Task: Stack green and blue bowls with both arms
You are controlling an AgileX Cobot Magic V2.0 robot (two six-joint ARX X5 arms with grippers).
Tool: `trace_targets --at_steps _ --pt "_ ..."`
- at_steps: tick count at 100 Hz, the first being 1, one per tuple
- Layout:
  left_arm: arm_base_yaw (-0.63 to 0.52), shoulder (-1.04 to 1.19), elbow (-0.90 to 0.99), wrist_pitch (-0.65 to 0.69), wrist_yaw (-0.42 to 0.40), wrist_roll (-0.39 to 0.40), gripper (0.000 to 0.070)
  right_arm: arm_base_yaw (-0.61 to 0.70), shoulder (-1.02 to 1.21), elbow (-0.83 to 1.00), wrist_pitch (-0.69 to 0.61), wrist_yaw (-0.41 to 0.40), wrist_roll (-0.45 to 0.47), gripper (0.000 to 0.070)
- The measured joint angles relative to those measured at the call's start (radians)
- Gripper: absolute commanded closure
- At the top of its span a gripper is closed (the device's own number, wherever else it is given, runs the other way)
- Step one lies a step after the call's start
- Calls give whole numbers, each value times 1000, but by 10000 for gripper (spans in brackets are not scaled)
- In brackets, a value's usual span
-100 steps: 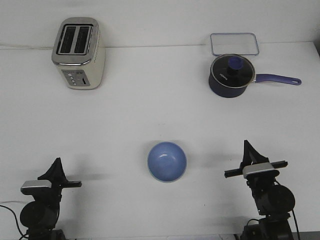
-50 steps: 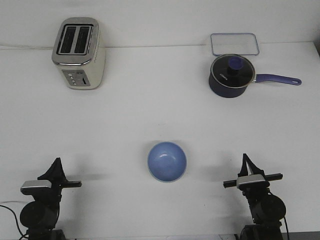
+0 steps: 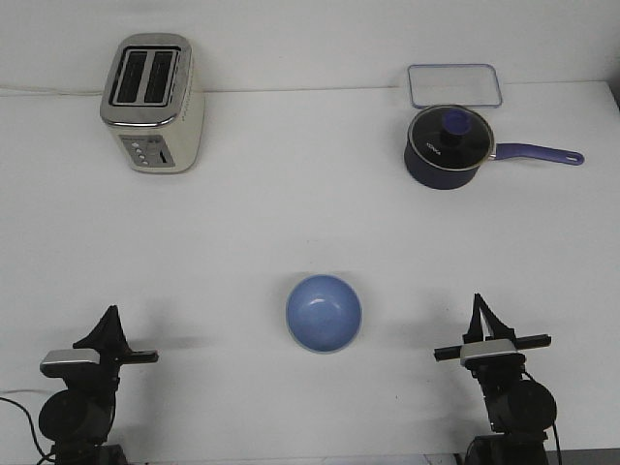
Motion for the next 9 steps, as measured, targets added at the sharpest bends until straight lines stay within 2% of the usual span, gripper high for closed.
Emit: trace_targets --at_steps 9 --pt "0 0 0 0 0 0 685 0 0 0 0 0 -2 700"
